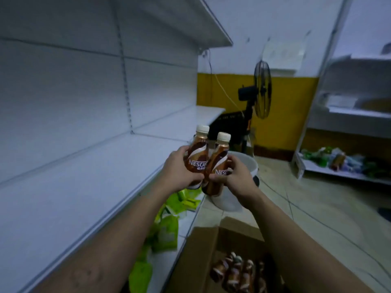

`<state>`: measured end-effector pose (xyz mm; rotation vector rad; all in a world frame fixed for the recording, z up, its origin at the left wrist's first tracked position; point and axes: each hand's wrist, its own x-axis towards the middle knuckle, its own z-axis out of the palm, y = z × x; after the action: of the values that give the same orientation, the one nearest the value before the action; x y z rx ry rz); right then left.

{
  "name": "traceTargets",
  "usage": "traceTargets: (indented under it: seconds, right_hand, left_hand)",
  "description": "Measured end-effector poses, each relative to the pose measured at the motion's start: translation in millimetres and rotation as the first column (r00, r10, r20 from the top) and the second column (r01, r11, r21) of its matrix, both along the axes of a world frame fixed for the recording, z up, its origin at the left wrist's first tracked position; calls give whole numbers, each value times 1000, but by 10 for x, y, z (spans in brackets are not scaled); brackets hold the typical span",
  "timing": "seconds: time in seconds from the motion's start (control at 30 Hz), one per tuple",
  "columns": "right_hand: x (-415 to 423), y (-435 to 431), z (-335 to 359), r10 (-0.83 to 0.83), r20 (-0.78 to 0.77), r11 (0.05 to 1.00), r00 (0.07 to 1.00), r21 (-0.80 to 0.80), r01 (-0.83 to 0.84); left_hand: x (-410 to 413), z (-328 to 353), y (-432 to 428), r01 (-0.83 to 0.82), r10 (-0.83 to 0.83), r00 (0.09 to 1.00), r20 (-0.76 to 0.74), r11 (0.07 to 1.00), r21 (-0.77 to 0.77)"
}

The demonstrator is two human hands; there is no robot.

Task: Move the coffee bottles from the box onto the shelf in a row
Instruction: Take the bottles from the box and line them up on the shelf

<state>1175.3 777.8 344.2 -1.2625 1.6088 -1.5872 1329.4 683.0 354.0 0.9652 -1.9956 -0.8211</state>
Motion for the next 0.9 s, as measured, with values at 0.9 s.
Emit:
traceTargets:
  seconds: [0.9]
  right_hand:
    - [3330,-1364,405,878,-190,450,440,16,-893]
  left_hand:
    - [3355,345,541,-890,898,398,185,427,-158]
